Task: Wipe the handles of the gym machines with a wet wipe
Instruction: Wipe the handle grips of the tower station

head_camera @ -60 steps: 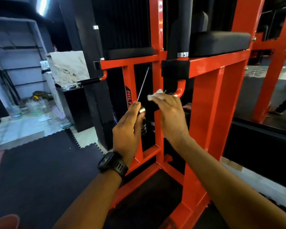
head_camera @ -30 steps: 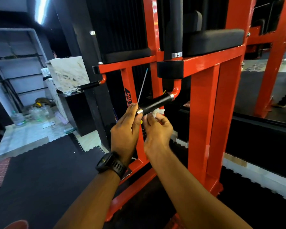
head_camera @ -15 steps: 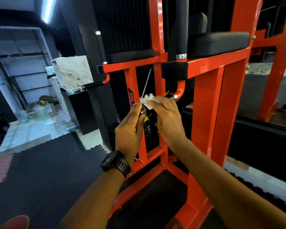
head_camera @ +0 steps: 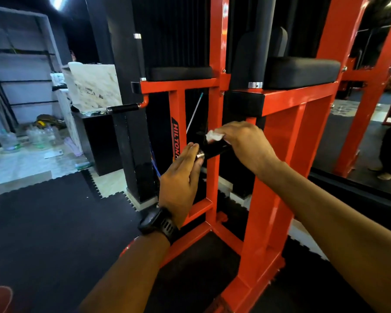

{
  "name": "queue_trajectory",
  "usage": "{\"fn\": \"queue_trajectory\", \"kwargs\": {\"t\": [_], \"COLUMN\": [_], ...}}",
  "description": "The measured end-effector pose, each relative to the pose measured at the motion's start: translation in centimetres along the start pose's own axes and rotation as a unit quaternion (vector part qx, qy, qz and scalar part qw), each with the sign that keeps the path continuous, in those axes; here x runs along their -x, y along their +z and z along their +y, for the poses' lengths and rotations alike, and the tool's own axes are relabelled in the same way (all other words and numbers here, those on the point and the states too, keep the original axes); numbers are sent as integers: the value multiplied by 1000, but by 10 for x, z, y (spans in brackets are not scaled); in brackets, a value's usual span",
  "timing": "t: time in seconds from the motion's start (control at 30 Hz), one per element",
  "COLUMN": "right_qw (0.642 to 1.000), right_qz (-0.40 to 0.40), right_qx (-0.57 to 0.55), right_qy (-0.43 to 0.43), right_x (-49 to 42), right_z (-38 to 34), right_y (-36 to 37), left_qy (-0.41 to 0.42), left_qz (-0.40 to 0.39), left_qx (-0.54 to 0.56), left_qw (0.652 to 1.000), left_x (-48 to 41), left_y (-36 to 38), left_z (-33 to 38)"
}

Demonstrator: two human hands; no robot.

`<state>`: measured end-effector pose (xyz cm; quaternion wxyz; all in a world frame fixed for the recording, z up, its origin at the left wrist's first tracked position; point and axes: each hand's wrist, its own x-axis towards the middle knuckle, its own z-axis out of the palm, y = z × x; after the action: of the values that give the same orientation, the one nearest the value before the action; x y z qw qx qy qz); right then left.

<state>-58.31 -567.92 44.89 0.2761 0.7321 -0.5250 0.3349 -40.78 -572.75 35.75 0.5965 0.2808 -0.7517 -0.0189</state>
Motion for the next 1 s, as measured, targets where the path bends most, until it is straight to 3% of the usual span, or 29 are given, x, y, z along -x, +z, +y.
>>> {"fn": "queue_trajectory", "kwargs": {"t": [0.1,0.27,0.4,0.6,0.73,0.83,1.0], "right_qw": [997,996,988,975,959,951,968], "right_qz": [-35,-68,-132,-214,-278,-286,-244], "right_qx": [-4,34,20,64,56,101,64], "right_qy": [-70,42,-82,5,-15,64,7], "right_x": [4,-11,-10,-32,-42,-47,-34], "right_z": [-14,0,-30,4,0,20,14], "right_y": [2,-9,2,-6,-5,-12,-2], "left_qy": [12,-2,33,38,58,43,37], "left_qz": [-1,-2,15,28,37,33,34], "left_qx": [-9,26,-6,-8,-24,-15,-11], "left_qw": [1000,1000,999,999,997,998,999], "left_x": [-1,0,-1,-1,-3,-2,-1], "left_y": [2,2,5,5,7,8,9], "left_z": [-1,2,-2,1,-3,-3,-1]}}
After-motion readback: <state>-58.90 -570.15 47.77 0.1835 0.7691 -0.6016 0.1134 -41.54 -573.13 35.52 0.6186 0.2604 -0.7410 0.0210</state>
